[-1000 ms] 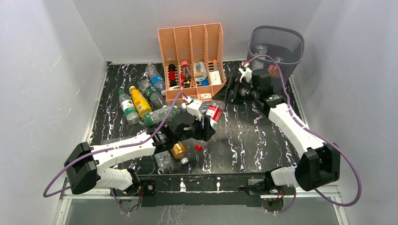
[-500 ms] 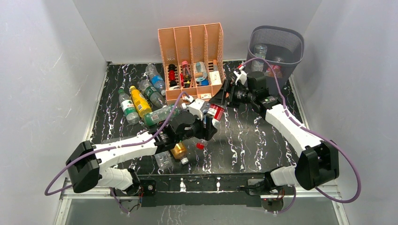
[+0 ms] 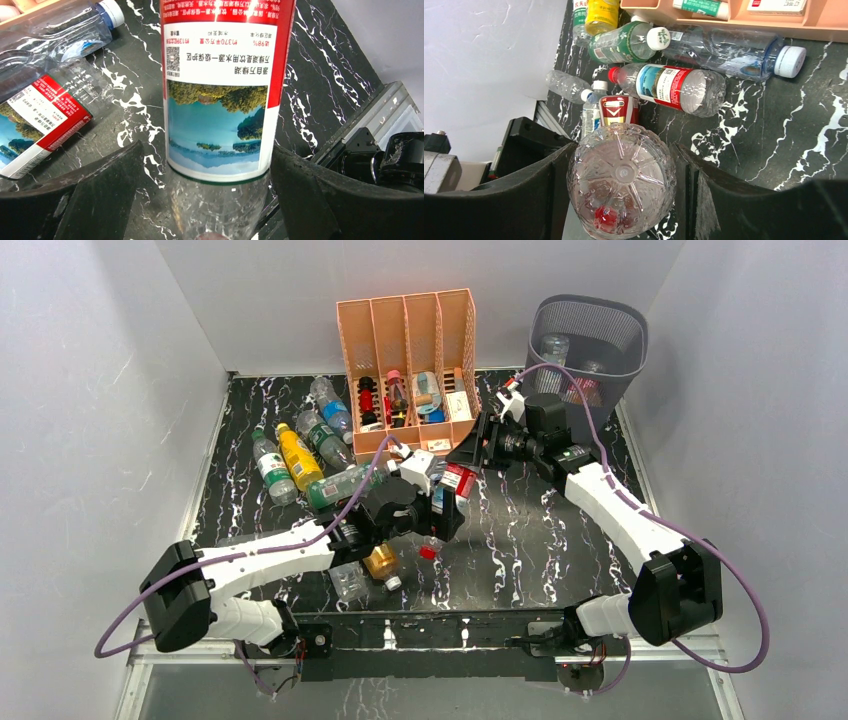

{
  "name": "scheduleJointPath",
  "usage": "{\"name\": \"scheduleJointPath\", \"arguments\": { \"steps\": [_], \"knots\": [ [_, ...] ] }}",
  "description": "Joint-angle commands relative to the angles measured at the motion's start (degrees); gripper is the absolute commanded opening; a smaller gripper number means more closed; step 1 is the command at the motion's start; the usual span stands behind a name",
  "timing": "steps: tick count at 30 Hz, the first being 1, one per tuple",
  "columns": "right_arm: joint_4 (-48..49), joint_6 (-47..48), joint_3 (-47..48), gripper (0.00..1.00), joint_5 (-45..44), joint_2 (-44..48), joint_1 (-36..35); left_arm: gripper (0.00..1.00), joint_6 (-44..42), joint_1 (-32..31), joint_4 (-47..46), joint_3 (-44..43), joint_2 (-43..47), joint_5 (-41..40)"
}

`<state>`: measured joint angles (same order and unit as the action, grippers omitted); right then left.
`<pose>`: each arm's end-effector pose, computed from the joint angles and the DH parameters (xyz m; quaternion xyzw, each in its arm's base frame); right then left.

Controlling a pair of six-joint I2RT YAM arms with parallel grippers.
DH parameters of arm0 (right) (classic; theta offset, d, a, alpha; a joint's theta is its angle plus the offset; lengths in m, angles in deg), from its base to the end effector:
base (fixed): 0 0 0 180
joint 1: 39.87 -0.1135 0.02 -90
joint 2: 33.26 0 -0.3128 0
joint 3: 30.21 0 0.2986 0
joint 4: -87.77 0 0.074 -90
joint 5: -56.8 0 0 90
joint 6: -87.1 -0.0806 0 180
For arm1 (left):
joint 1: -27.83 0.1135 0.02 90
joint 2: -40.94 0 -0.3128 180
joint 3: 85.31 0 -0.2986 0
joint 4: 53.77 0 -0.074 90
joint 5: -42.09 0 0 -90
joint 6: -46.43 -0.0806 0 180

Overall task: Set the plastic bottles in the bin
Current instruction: Pick up the plastic bottle at the center of the board, then place the plastic bottle in the trash bin.

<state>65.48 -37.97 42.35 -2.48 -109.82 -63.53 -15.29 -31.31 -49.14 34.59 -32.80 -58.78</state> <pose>0.3257 0.1877 0.3334 -0.0577 0.8289 0.4456 0.3332 0.2018 -0.3081 0.2954 0.1612 0.7924 -0.3475 0.4746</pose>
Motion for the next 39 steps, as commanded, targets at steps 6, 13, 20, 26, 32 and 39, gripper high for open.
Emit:
{"name": "scheduleJointPath", "arguments": {
  "steps": [6, 13, 20, 26, 32, 39],
  "knots": [
    [-4.6, 5.6, 8.1, 0.57, -7.3, 0.3, -0.2, 0.98, 0.7, -0.1, 7.4, -3.6, 7.8, -2.1],
    [-10.1, 10.9, 17.5, 0.57, -17.2, -1.6, 0.2, 0.98, 1.7, -0.1, 12.8, -3.7, 14.0, -4.4],
    [-16.3, 17.9, 33.8, 0.57, -34.4, -4.2, 0.6, 0.98, 2.6, -0.1, 14.0, -1.5, 16.5, -5.5],
    [-15.1, 23.0, 43.6, 0.57, -47.1, -6.1, 2.0, 0.98, 3.0, -0.1, 13.6, -0.3, 16.3, -5.3],
    [-7.9, 26.4, 47.8, 0.58, -55.2, -5.6, 4.4, 0.98, 3.1, -0.1, 14.6, 0.0, 16.5, -5.6],
    [3.6, 30.8, 47.4, 0.56, -61.4, -4.1, 6.5, 0.98, 3.6, -0.2, 14.9, 1.6, 17.5, -5.7]
  ]
}}
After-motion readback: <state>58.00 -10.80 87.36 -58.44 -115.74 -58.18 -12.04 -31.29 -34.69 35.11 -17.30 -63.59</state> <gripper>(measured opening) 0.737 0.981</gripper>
